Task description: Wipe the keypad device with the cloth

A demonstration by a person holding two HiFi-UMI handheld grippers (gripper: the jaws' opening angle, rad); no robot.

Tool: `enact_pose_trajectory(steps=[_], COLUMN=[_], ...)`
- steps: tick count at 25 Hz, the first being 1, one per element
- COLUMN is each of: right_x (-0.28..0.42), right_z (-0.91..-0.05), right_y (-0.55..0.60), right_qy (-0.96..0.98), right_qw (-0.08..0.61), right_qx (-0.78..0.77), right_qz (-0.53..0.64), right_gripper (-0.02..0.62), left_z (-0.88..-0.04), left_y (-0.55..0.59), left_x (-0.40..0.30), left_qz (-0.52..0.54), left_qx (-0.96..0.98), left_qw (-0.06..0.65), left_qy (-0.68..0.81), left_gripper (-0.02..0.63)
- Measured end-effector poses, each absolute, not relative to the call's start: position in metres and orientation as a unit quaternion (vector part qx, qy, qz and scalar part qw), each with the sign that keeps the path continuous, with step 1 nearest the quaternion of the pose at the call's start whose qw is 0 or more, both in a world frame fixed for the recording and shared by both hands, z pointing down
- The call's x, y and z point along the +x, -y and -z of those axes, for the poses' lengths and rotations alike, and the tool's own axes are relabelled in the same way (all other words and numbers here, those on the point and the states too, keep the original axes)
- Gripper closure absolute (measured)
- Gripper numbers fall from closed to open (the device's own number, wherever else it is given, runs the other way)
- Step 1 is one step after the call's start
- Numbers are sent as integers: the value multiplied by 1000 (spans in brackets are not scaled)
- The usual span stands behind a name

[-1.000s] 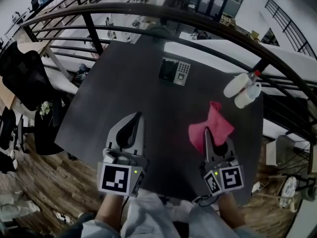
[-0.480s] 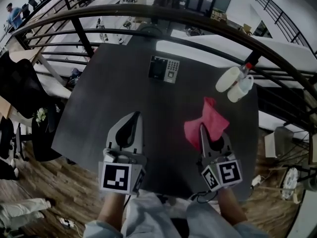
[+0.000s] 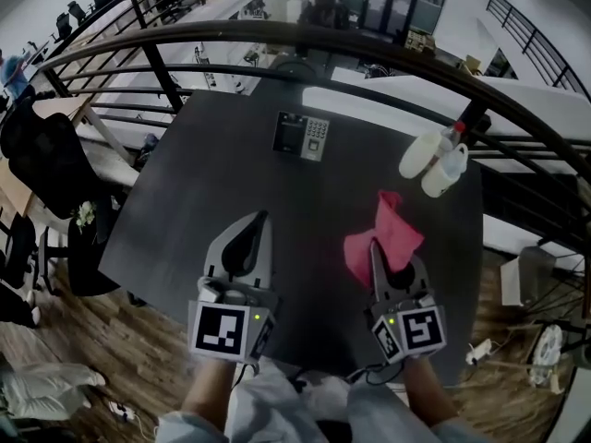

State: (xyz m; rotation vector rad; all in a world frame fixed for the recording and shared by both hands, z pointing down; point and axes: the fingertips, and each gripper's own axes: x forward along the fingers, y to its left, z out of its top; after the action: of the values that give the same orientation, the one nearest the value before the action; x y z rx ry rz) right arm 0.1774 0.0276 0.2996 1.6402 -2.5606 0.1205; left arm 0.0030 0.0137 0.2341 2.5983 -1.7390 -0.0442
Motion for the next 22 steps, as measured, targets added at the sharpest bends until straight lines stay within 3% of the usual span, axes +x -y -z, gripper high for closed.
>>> enact_pose_trajectory(steps=[22], right_x=[121], right_z=[-339], right_y=[111], right_qy=[816], right_qw=[110], right_qx=[565], right_qz=[-40], right_gripper=[566], left_z=[-287], left_y=[120], left_x=[-51], left_qz=[-7], left_qx=[855], left_qw=[41], left_qy=[516], left_gripper=[592])
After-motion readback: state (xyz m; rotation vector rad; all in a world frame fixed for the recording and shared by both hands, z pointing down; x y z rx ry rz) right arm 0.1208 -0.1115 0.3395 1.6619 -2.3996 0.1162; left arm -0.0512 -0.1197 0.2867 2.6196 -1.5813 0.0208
